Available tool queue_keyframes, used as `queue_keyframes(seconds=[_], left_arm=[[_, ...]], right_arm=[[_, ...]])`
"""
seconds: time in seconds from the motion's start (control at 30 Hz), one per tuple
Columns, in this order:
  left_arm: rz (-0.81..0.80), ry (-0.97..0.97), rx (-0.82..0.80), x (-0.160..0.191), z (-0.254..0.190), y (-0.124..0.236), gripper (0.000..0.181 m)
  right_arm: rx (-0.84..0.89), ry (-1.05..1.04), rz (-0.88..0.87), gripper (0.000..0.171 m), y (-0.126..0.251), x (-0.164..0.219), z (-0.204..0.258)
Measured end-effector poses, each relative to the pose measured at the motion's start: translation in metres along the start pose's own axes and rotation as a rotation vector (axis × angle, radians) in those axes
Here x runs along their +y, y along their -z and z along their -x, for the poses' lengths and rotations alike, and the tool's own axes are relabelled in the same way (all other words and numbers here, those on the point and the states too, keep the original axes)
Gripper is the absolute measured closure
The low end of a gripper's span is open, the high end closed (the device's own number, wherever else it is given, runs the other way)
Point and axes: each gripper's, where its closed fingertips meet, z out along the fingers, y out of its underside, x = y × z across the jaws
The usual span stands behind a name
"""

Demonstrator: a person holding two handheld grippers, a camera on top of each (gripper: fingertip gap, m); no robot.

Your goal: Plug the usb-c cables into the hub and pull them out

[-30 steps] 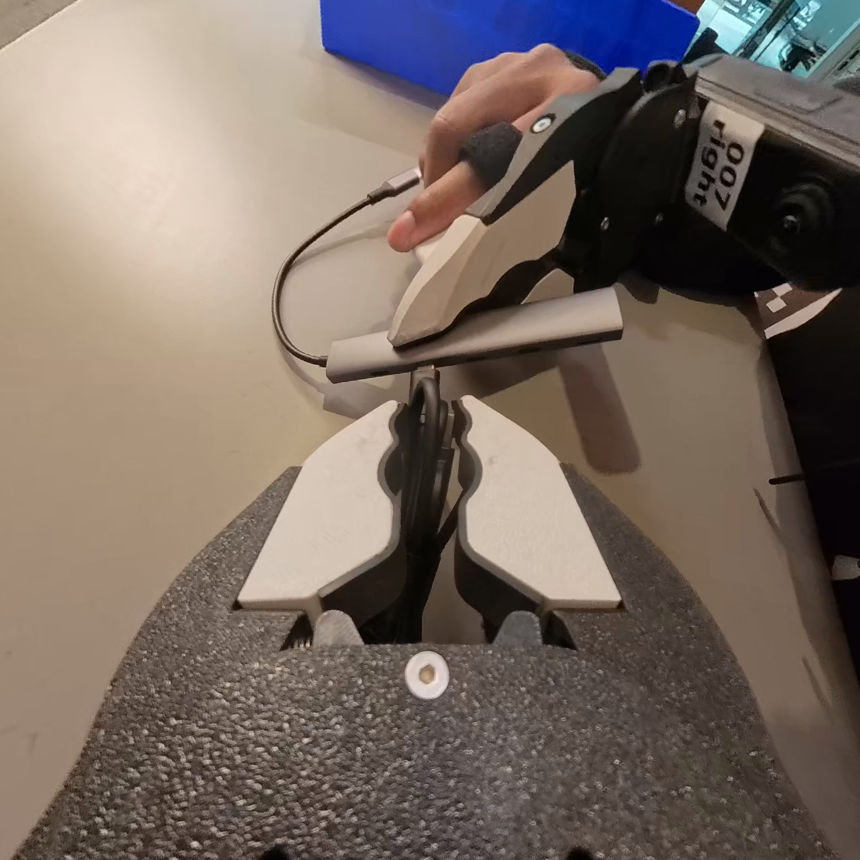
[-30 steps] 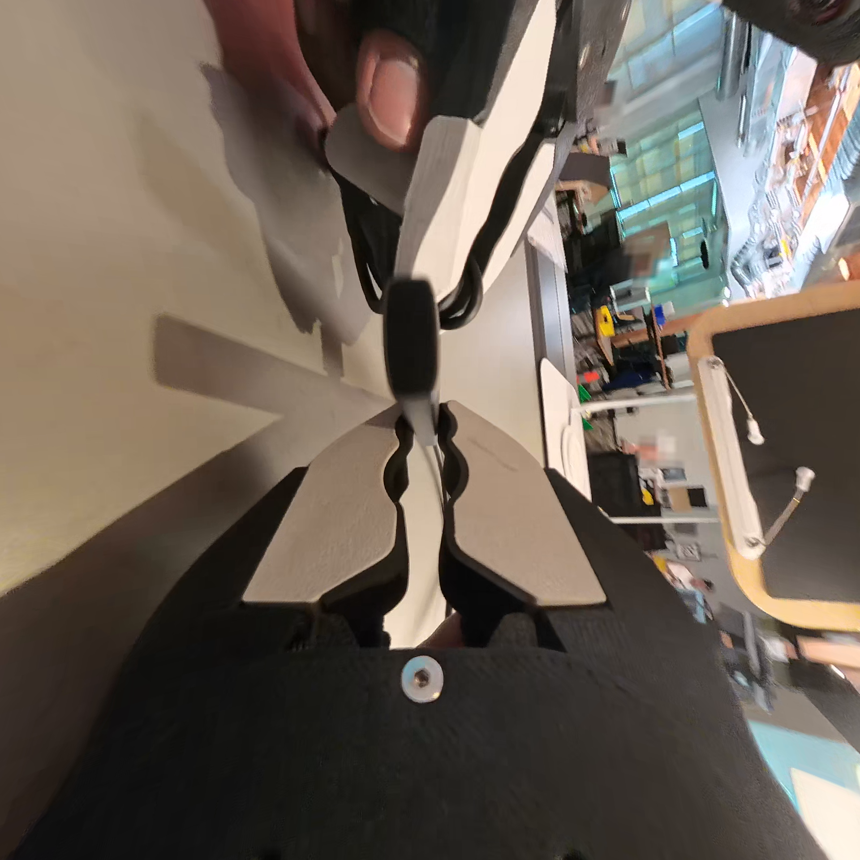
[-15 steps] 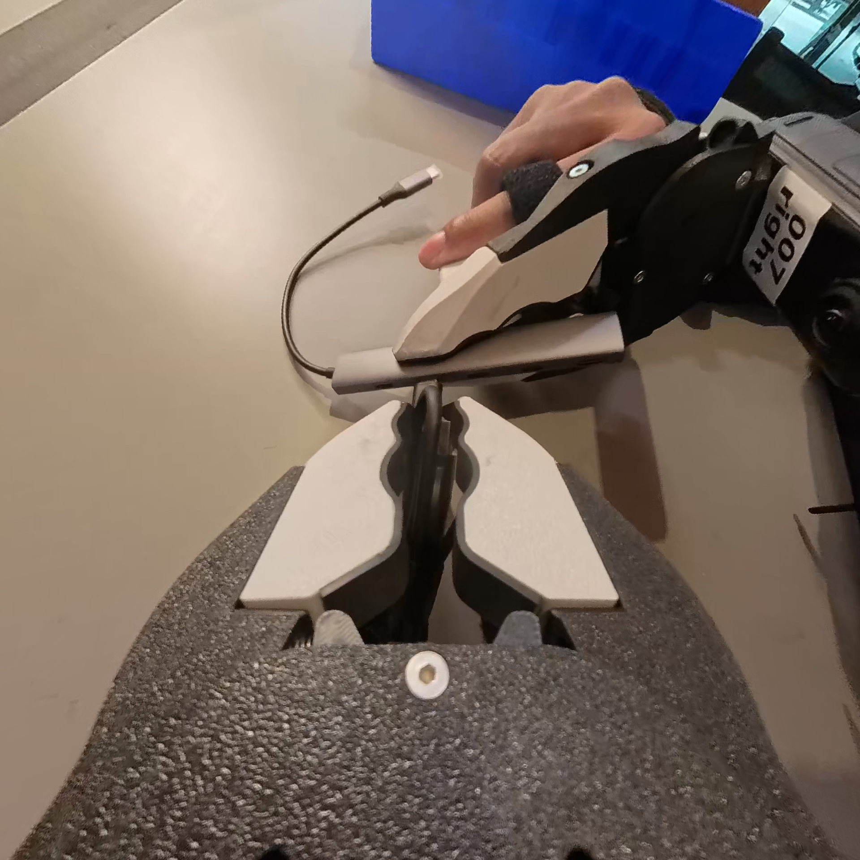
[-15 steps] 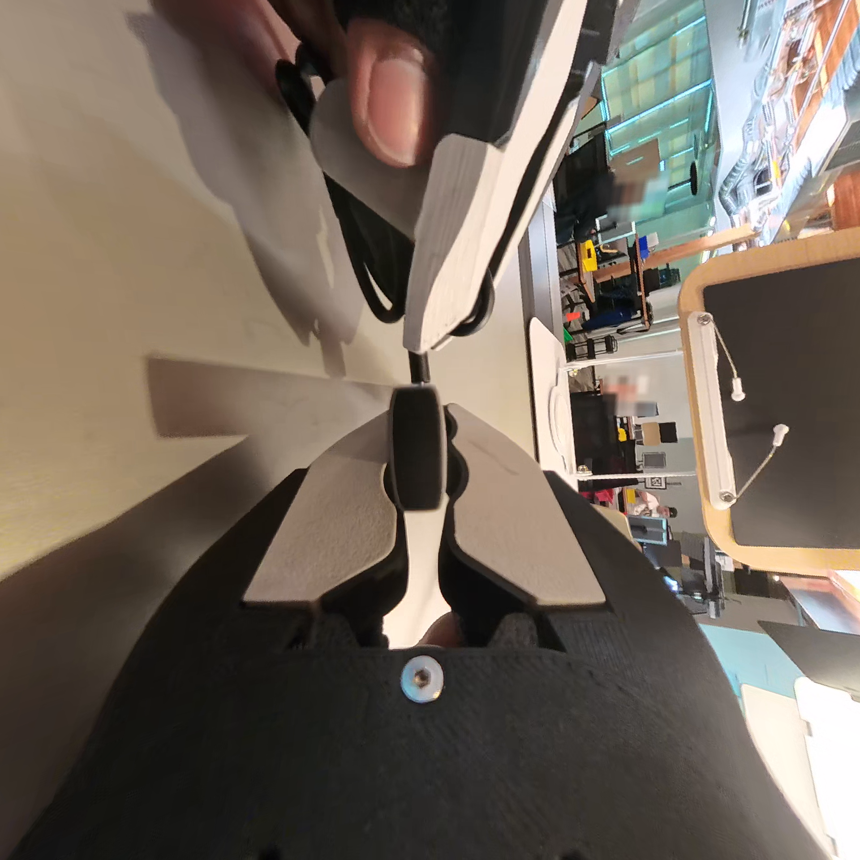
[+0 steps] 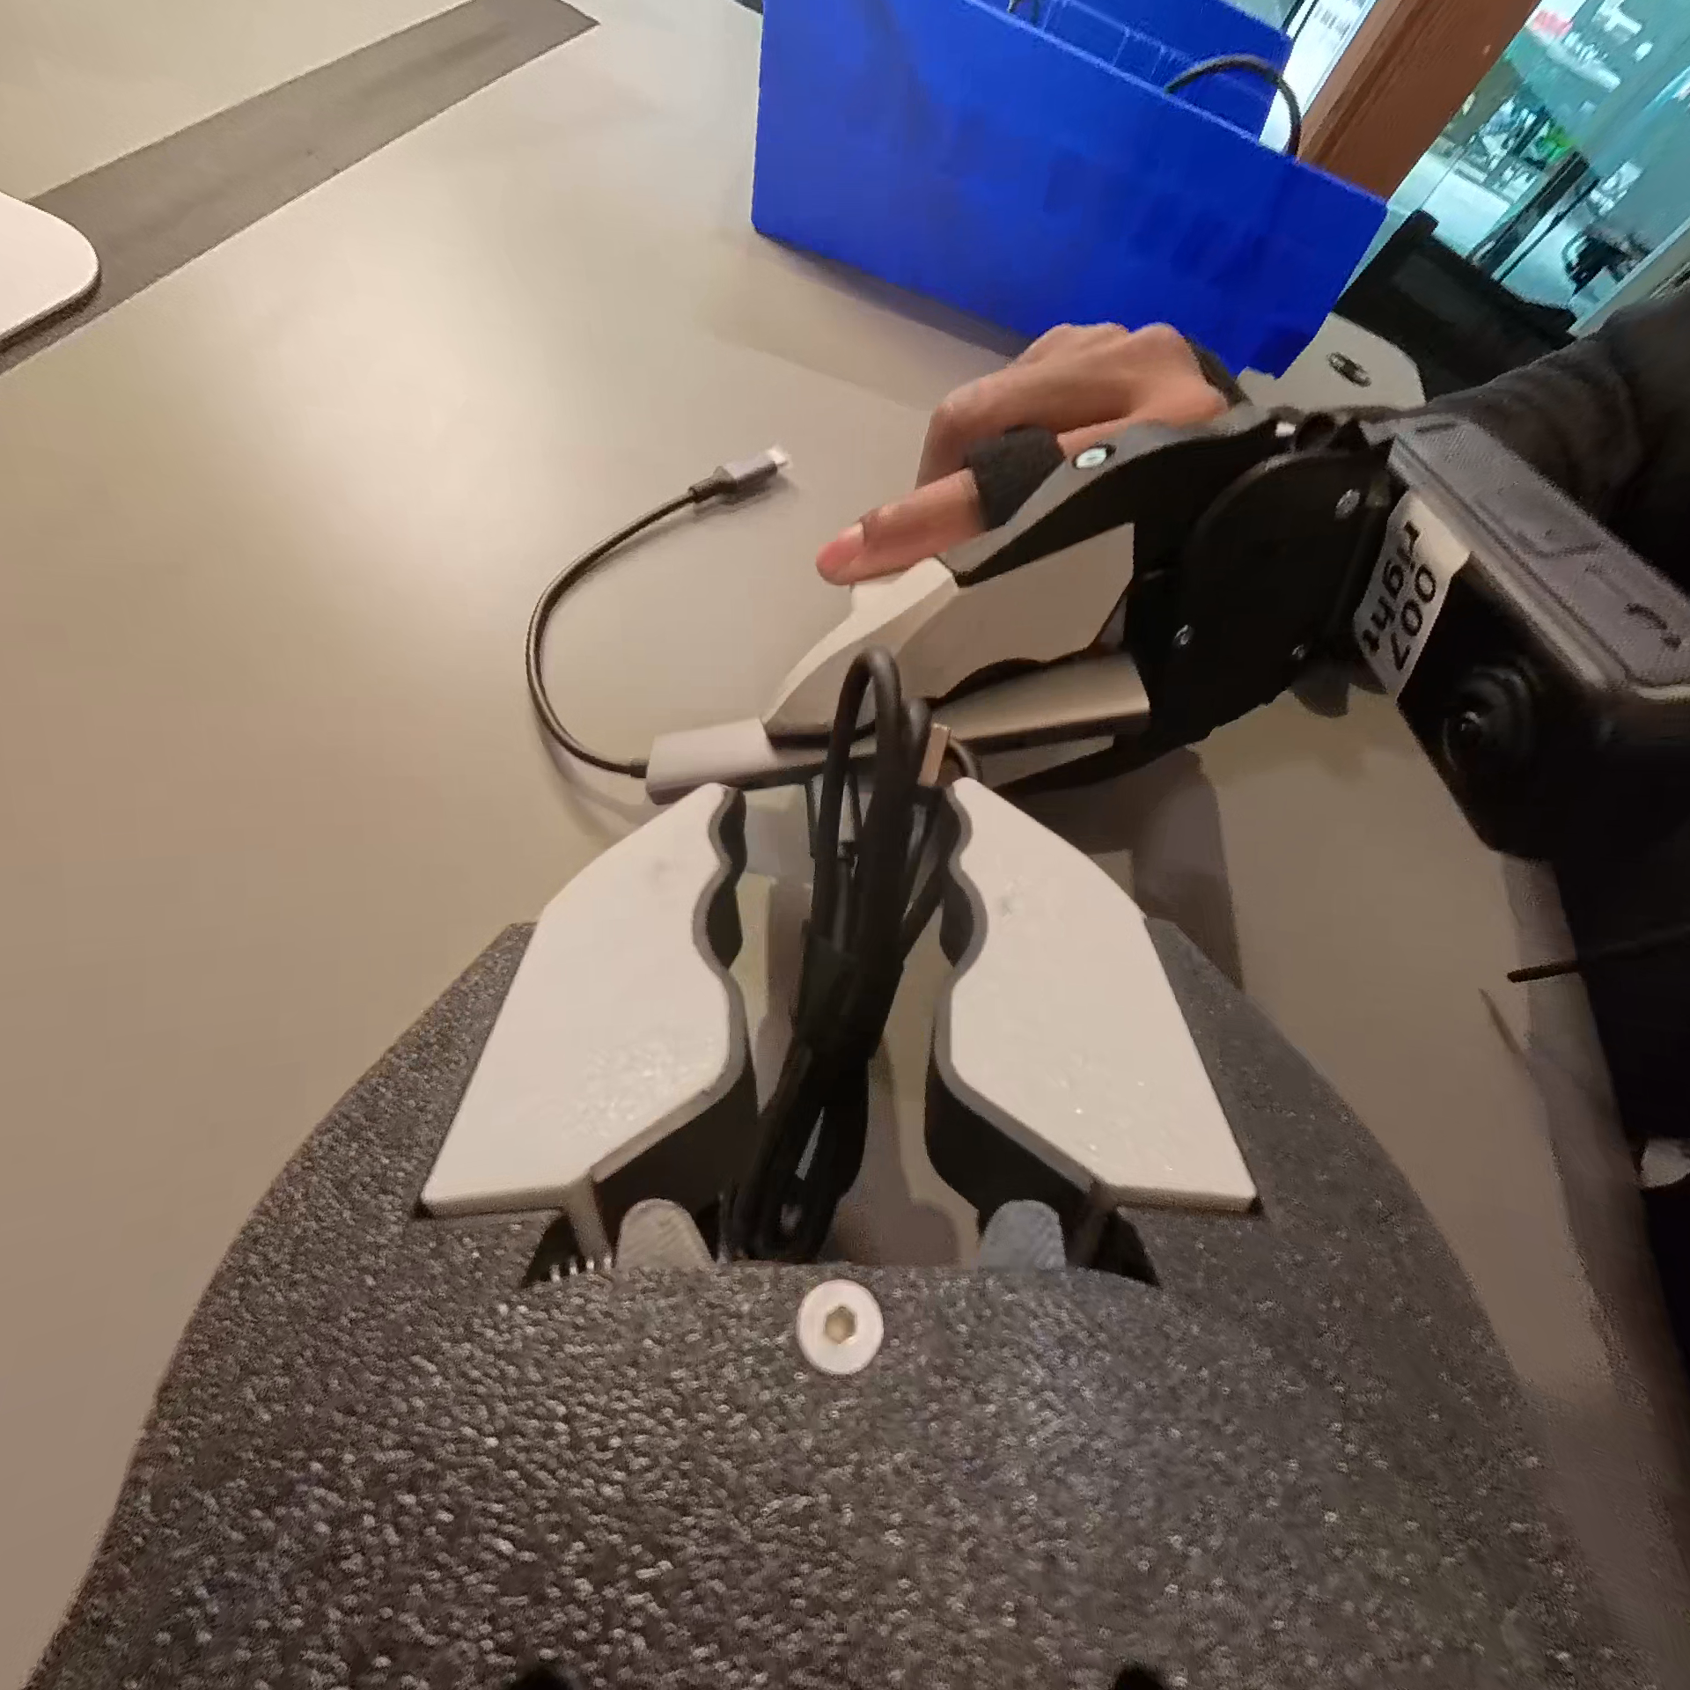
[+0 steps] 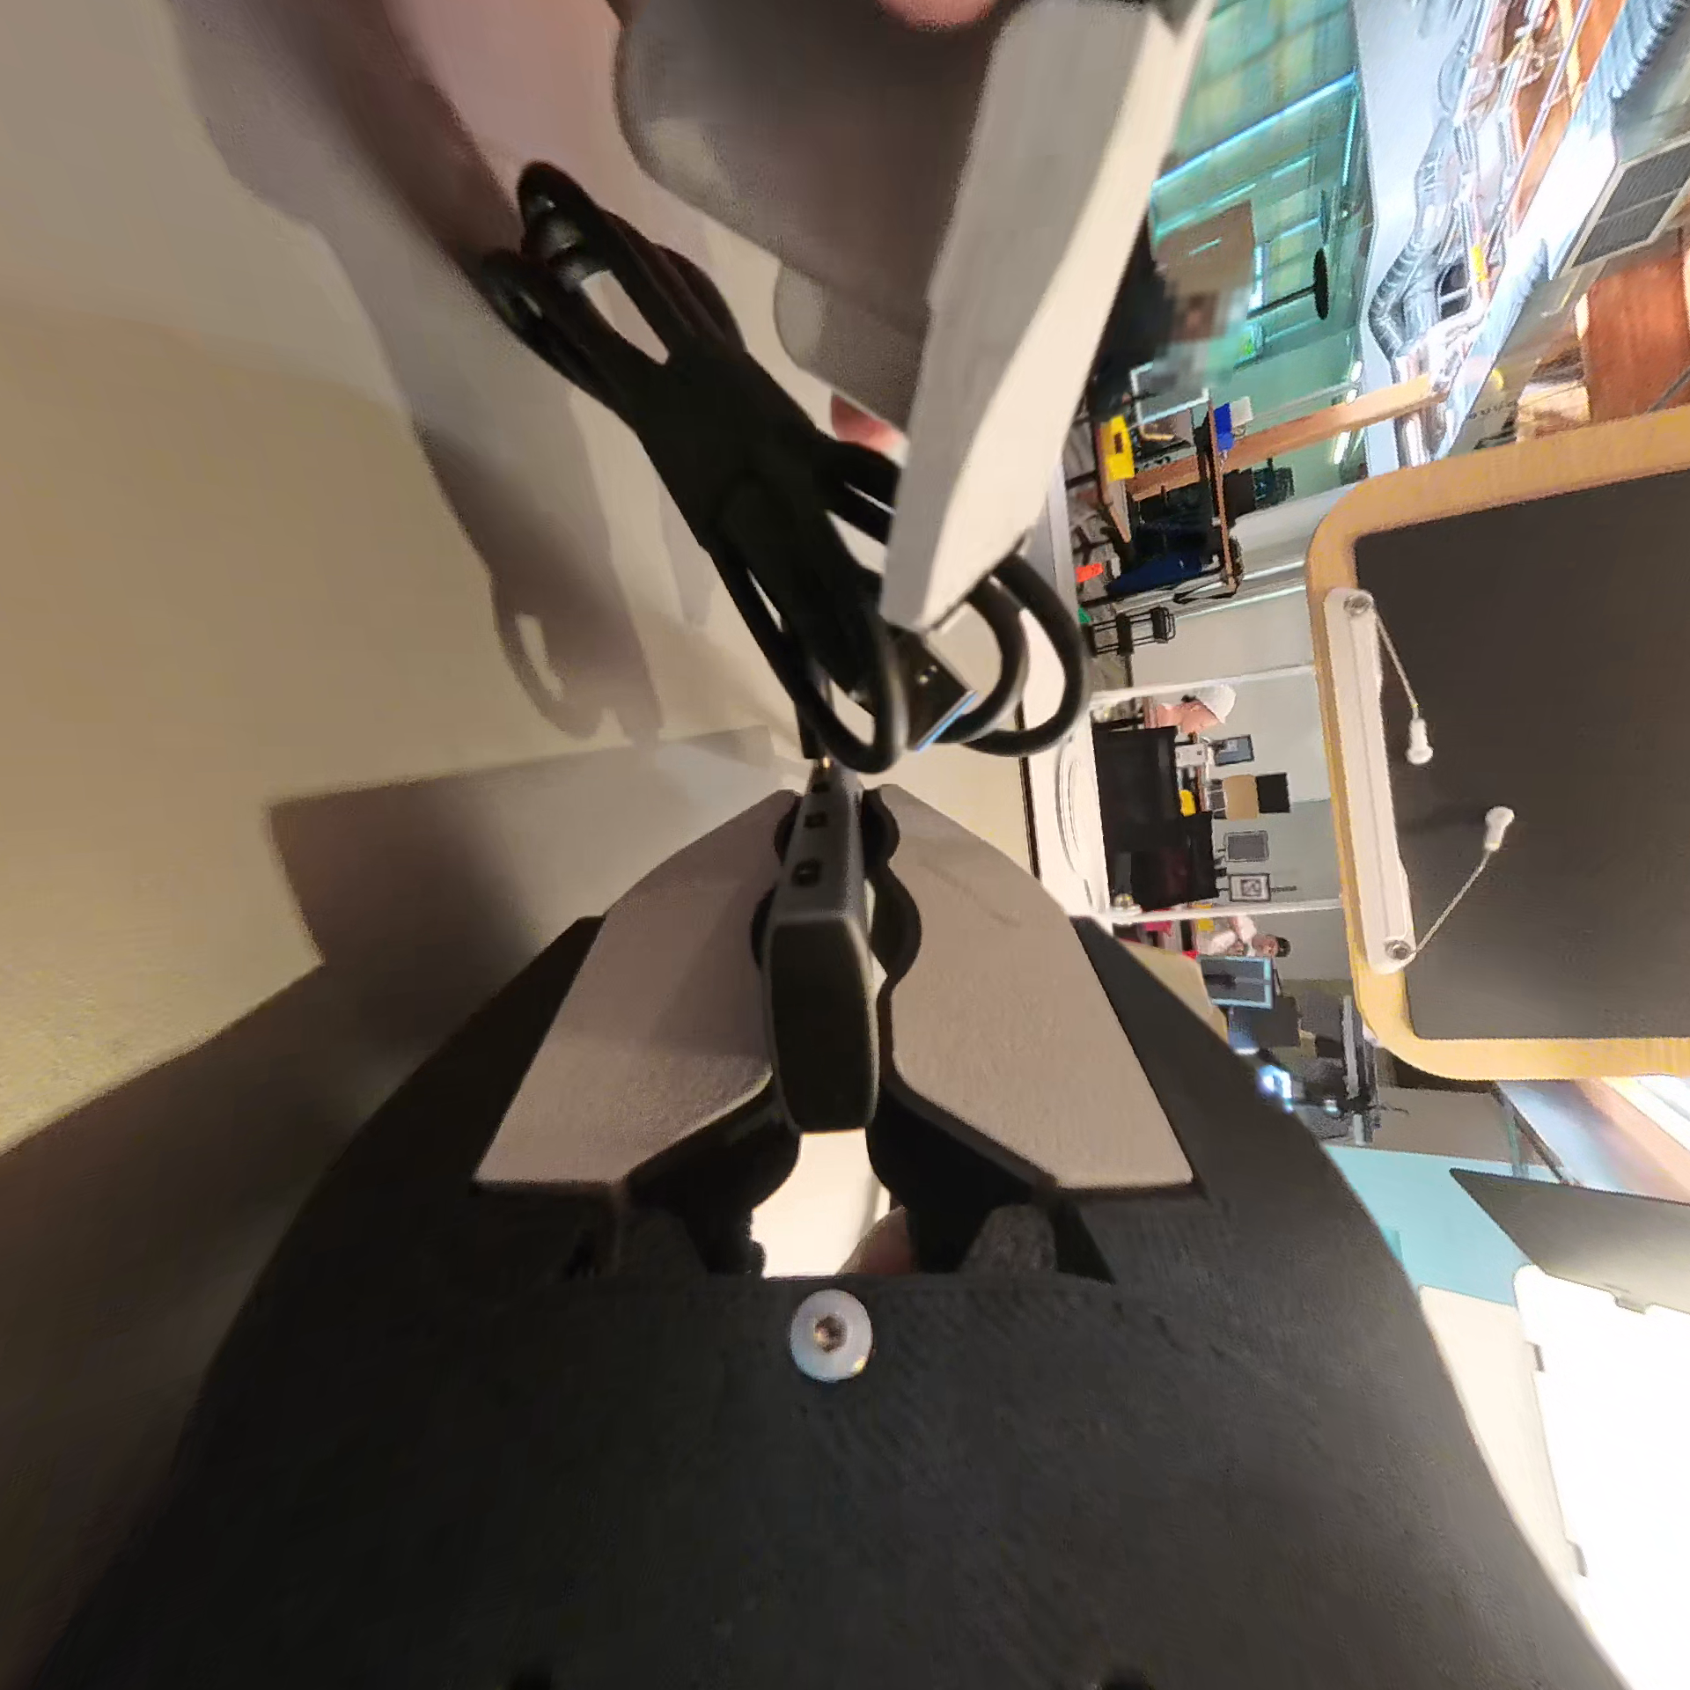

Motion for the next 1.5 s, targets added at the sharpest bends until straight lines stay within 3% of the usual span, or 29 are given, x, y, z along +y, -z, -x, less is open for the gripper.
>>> queue_keyframes(seconds=[0.33,0.43,0.57,0.9,1.5], left_arm=[[0.036,-0.124,0.024,0.006,-0.011,-0.005,0.125],[0.076,-0.172,-0.036,0.012,-0.004,-0.009,0.127],[0.103,-0.217,-0.054,0.016,-0.003,-0.014,0.147],[0.048,-0.205,-0.023,0.010,-0.003,-0.014,0.163],[0.048,0.001,0.073,0.011,-0.007,-0.017,0.165]], right_arm=[[0.032,0.003,-0.003,0.160,0.000,0.001,-0.005],[0.030,-0.037,-0.023,0.161,0.000,-0.001,-0.008],[0.029,-0.040,-0.021,0.161,0.000,0.000,-0.009],[0.019,0.004,-0.062,0.161,0.004,-0.004,-0.008],[-0.062,0.054,-0.054,0.162,0.006,-0.005,-0.001]])
